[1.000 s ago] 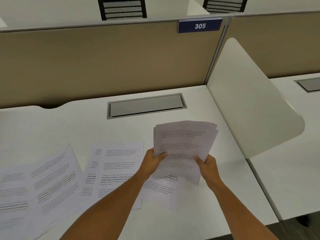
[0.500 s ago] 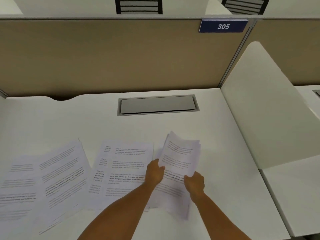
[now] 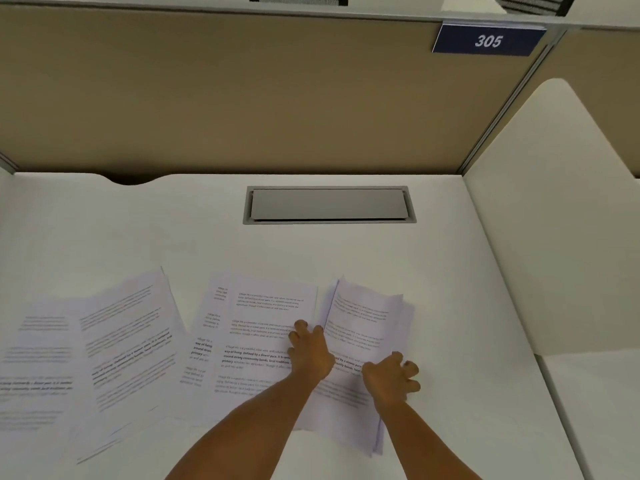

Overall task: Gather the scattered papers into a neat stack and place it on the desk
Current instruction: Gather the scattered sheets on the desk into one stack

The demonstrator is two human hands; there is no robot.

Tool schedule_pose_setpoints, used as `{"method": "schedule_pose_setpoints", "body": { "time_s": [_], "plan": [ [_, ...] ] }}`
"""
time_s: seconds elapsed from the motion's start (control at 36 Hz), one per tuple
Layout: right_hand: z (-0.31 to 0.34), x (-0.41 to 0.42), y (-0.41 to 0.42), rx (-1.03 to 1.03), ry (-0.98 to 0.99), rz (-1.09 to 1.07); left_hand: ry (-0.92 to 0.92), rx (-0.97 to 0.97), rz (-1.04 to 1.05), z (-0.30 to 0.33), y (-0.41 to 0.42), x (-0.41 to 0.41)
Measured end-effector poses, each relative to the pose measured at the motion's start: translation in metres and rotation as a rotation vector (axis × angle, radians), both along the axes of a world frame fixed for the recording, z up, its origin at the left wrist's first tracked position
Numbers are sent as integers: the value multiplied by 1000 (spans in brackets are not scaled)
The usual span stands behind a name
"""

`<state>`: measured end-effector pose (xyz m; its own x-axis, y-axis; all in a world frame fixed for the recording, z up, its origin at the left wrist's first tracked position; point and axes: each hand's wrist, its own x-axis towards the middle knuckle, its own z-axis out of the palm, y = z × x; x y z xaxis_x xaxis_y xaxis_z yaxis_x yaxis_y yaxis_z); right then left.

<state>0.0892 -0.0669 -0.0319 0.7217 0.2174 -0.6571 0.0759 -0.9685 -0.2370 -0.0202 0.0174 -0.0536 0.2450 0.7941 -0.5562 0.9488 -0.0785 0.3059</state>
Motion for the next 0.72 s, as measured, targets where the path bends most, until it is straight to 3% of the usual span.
{"method": "schedule_pose_setpoints", "body": {
  "time_s": [0.31, 0.42, 0.72],
  "plan": [
    [-5, 3, -3, 285, 201, -257, -110, -24, -59, 1, 4, -3],
    [0, 2, -6, 377, 163, -319, -292, -79, 6, 10, 2, -3],
    [15, 2, -21, 589, 251, -250, -562, -106, 168, 44, 5, -28]
  ]
}}
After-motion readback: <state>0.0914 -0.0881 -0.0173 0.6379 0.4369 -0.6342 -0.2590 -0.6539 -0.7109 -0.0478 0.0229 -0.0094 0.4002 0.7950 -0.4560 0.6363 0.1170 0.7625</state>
